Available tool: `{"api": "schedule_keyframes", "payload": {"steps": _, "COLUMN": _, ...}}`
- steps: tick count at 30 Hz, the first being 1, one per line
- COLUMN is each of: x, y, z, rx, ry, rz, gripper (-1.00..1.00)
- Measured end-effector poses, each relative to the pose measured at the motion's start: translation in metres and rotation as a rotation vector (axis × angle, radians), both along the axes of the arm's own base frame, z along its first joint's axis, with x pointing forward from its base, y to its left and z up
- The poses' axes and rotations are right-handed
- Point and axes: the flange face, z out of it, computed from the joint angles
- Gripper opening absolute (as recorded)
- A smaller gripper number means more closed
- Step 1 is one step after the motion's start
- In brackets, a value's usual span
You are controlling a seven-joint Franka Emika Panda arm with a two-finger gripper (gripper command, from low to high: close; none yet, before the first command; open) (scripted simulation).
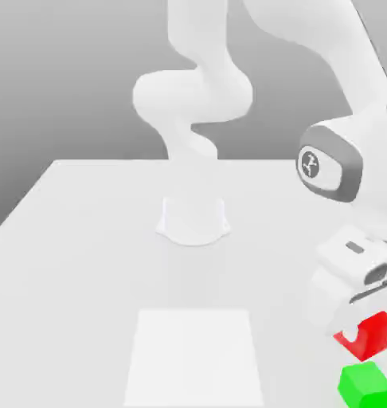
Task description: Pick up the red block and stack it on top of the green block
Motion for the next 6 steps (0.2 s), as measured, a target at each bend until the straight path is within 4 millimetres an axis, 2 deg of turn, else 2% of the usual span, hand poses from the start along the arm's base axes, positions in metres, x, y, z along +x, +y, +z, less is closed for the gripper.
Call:
{"api": "schedule_keyframes", "payload": {"steps": 2, "x": 0.000, "y": 0.002, "z": -0.028, "rx": 0.001, "ry": 0.000, "rz": 0.011, "gripper": -1.00}}
{"api": "schedule_keyframes", "payload": {"steps": 3, "x": 0.000, "y": 0.002, "z": -0.038, "rx": 0.001, "ry": 0.000, "rz": 0.013, "gripper": 1.00}}
{"api": "schedule_keyframes", "payload": {"steps": 6, "x": 0.000, "y": 0.002, "z": -0.038, "rx": 0.001, "ry": 0.000, "rz": 0.013, "gripper": 1.00}}
